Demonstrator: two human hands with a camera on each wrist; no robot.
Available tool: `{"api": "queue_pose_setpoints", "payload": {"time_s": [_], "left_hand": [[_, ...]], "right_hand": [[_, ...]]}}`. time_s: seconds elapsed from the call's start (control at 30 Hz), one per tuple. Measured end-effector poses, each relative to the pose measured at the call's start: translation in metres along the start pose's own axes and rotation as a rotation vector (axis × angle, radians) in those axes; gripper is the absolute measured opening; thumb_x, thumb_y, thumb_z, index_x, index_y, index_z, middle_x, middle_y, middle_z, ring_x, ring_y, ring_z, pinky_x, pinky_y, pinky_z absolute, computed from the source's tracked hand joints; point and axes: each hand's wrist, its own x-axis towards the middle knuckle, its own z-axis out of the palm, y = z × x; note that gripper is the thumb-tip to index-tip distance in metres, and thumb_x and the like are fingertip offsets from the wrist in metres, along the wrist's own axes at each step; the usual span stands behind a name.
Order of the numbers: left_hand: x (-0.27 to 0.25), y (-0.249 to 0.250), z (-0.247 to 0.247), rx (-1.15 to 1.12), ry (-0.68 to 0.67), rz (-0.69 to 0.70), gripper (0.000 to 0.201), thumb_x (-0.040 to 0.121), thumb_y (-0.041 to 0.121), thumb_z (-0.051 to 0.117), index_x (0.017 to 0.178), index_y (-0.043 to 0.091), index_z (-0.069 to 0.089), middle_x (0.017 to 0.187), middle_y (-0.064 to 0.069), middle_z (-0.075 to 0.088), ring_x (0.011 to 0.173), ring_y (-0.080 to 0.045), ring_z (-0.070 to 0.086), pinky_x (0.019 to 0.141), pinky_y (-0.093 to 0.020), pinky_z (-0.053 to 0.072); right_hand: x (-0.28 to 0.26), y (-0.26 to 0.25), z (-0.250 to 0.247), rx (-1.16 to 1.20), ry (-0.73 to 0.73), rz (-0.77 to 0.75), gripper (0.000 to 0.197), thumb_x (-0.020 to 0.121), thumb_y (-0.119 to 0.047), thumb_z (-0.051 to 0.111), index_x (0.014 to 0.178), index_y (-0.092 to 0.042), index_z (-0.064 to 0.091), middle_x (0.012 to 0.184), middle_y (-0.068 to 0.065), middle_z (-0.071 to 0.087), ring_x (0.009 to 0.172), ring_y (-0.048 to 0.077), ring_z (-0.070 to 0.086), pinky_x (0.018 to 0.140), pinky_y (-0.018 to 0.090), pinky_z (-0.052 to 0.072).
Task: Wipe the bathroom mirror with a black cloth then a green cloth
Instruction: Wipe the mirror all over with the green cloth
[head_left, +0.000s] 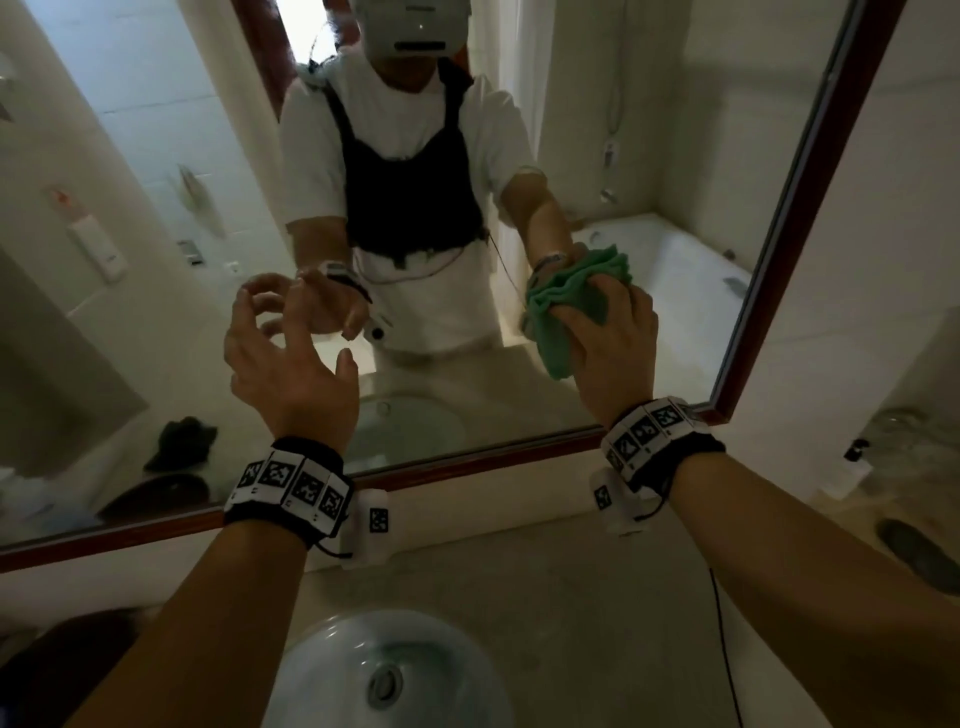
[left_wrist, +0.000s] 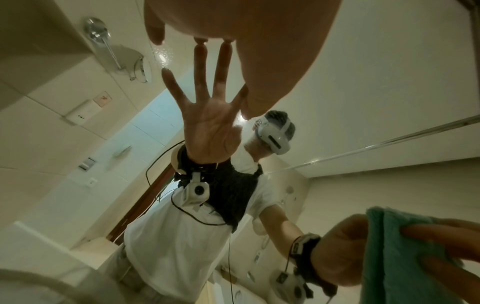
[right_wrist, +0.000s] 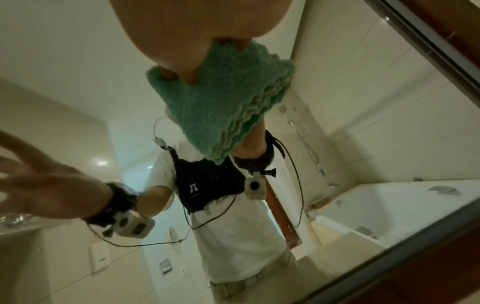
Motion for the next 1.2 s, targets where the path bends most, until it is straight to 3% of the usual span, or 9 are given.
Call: {"api": "queue_pose_setpoints", "payload": {"time_s": [0.2, 0.37, 0.43, 0.53, 0.67, 0.77, 0.9, 1.03, 1.2], "left_hand": [[-0.001, -0.008, -0.003, -0.005, -0.076, 0.025, 0.089, 0.078, 0.022, 0.077, 0.152, 0.032, 0.030, 0.162, -0.015, 0.013, 0.142, -0.037, 0.021, 0.102, -0.059, 0.041], [-0.002, -0.021, -0.005, -0.099, -0.028, 0.047, 0.071, 0.077, 0.017, 0.076, 0.142, 0.028, 0.048, 0.158, -0.010, 0.022, 0.136, -0.025, 0.025, 0.100, -0.055, 0.045], [-0.006, -0.023, -0.006, -0.100, -0.035, -0.016, 0.066, 0.081, 0.017, 0.074, 0.141, 0.029, 0.050, 0.155, -0.011, 0.026, 0.135, -0.028, 0.028, 0.103, -0.052, 0.041], [-0.011, -0.026, -0.005, -0.085, -0.059, -0.092, 0.063, 0.084, 0.017, 0.071, 0.142, 0.028, 0.050, 0.151, -0.014, 0.029, 0.131, -0.033, 0.033, 0.100, -0.051, 0.040], [-0.012, -0.033, -0.002, -0.112, -0.058, -0.049, 0.068, 0.080, 0.013, 0.072, 0.142, 0.026, 0.050, 0.149, -0.015, 0.030, 0.127, -0.036, 0.035, 0.100, -0.046, 0.041], [-0.012, -0.035, 0.000, -0.115, -0.077, -0.041, 0.073, 0.078, 0.011, 0.071, 0.145, 0.028, 0.047, 0.151, -0.015, 0.027, 0.129, -0.035, 0.033, 0.103, -0.045, 0.042], [-0.011, -0.041, -0.001, -0.111, -0.100, -0.020, 0.079, 0.074, 0.009, 0.071, 0.146, 0.032, 0.044, 0.153, -0.013, 0.026, 0.130, -0.035, 0.033, 0.103, -0.049, 0.043], [-0.011, -0.047, -0.005, -0.130, -0.111, 0.008, 0.078, 0.074, 0.008, 0.070, 0.144, 0.031, 0.047, 0.152, -0.014, 0.027, 0.129, -0.034, 0.034, 0.102, -0.049, 0.044], [-0.014, -0.055, -0.005, -0.160, -0.137, 0.036, 0.080, 0.075, 0.007, 0.070, 0.147, 0.031, 0.043, 0.156, -0.011, 0.022, 0.135, -0.033, 0.031, 0.107, -0.049, 0.041]], "right_hand": [[0.004, -0.002, -0.003, 0.070, -0.029, -0.011, 0.026, 0.090, -0.020, 0.068, 0.117, -0.020, 0.067, 0.113, 0.017, 0.056, 0.096, 0.037, 0.054, 0.074, 0.048, 0.052], [0.007, -0.030, 0.003, 0.142, -0.106, 0.079, 0.028, 0.091, -0.013, 0.063, 0.119, -0.014, 0.062, 0.118, 0.020, 0.056, 0.088, 0.043, 0.060, 0.060, 0.047, 0.057], [0.009, -0.046, 0.006, 0.156, -0.139, 0.081, 0.026, 0.094, -0.014, 0.060, 0.120, -0.015, 0.061, 0.119, 0.020, 0.056, 0.088, 0.044, 0.060, 0.059, 0.045, 0.053], [0.011, -0.074, 0.010, 0.199, -0.166, 0.019, 0.027, 0.096, -0.021, 0.054, 0.120, -0.015, 0.063, 0.117, 0.017, 0.060, 0.086, 0.041, 0.062, 0.058, 0.042, 0.051], [0.009, -0.113, 0.022, 0.222, -0.219, -0.121, 0.028, 0.093, -0.026, 0.053, 0.117, -0.019, 0.065, 0.103, 0.008, 0.066, 0.074, 0.034, 0.064, 0.050, 0.033, 0.046], [0.001, -0.145, 0.038, 0.220, -0.287, -0.212, 0.030, 0.089, -0.024, 0.065, 0.119, -0.019, 0.066, 0.102, 0.010, 0.064, 0.068, 0.033, 0.064, 0.051, 0.031, 0.044], [-0.010, -0.186, 0.052, 0.304, -0.396, -0.269, 0.031, 0.089, -0.025, 0.056, 0.117, -0.016, 0.067, 0.100, 0.015, 0.059, 0.064, 0.035, 0.061, 0.052, 0.041, 0.054], [-0.011, -0.176, 0.046, 0.340, -0.428, -0.246, 0.039, 0.089, -0.034, 0.044, 0.116, -0.020, 0.069, 0.103, 0.012, 0.061, 0.075, 0.035, 0.064, 0.062, 0.042, 0.056], [-0.016, -0.117, 0.027, 0.298, -0.346, 0.075, 0.021, 0.093, -0.022, 0.061, 0.112, -0.019, 0.069, 0.116, 0.009, 0.062, 0.094, 0.035, 0.062, 0.067, 0.041, 0.054]]}}
